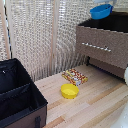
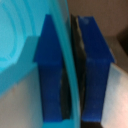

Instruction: Kindly move your gripper toward the top drawer's handle. With caution, hold the handle robustly using your gripper and pull open the top drawer. Let the handle go. Relocate your gripper to the bowl placed in the background. Gently hold the bowl using your gripper. Bring the gripper and the bowl to the ajar drawer. Softly release the bowl into it.

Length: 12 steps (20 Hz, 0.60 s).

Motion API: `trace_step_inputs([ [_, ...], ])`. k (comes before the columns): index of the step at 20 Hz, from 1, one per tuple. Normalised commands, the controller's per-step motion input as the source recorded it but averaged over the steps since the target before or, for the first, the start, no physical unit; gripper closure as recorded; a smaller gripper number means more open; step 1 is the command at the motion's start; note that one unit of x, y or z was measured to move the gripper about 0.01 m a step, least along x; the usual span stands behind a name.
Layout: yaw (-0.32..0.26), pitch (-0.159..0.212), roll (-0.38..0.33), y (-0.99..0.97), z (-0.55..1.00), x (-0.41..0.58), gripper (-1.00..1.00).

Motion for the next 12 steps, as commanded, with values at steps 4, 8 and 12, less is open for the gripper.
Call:
trace_step_inputs([
  [4,0.001,0.006,0.000,-0.16,-0.01,0.006,-1.00],
  [8,-0.004,0.025,0.000,-0.04,0.07,0.111,-1.00],
  [12,-0.002,0.027,0.003,-0.07,0.18,0.111,-1.00],
])
